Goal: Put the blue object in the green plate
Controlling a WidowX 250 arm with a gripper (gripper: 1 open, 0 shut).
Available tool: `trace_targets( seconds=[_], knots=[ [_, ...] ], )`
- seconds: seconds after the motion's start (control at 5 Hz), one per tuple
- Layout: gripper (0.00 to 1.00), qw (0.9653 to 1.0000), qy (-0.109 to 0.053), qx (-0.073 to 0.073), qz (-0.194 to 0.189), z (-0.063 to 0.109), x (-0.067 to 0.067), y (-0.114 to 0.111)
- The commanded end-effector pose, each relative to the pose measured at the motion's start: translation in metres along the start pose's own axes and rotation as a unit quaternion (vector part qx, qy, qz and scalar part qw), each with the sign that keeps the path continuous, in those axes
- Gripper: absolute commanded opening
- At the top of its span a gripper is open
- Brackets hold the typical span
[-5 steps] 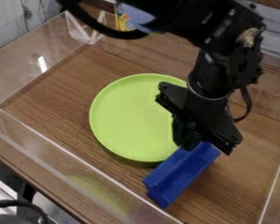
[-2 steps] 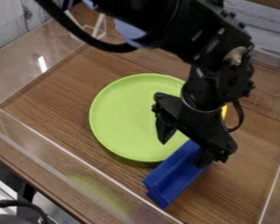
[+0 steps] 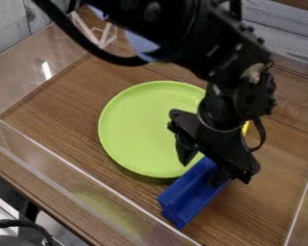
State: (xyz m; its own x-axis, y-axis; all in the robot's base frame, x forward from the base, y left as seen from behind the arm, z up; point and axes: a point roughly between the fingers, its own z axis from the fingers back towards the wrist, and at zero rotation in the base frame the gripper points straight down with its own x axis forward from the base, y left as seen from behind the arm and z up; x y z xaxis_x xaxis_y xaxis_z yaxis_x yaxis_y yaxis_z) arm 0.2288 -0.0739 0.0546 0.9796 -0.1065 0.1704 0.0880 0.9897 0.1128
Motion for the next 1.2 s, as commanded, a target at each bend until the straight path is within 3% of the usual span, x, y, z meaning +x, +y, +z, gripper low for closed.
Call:
trace_targets(
  seconds=[0.0, 0.6, 0.8, 1.0],
  knots=[
    [0.00, 0.9999, -0.012, -0.001, 0.000, 0.004, 0.005, 0.001],
    [0.00, 0.9999, -0.012, 0.004, 0.008, 0.016, 0.015, 0.009],
    [0.00, 0.9999, -0.015, 0.008, -0.003, 0.026, 0.019, 0.015],
    [0.00, 0.9996, -0.021, 0.014, -0.009, 0.046, 0.025, 0.024]
  ],
)
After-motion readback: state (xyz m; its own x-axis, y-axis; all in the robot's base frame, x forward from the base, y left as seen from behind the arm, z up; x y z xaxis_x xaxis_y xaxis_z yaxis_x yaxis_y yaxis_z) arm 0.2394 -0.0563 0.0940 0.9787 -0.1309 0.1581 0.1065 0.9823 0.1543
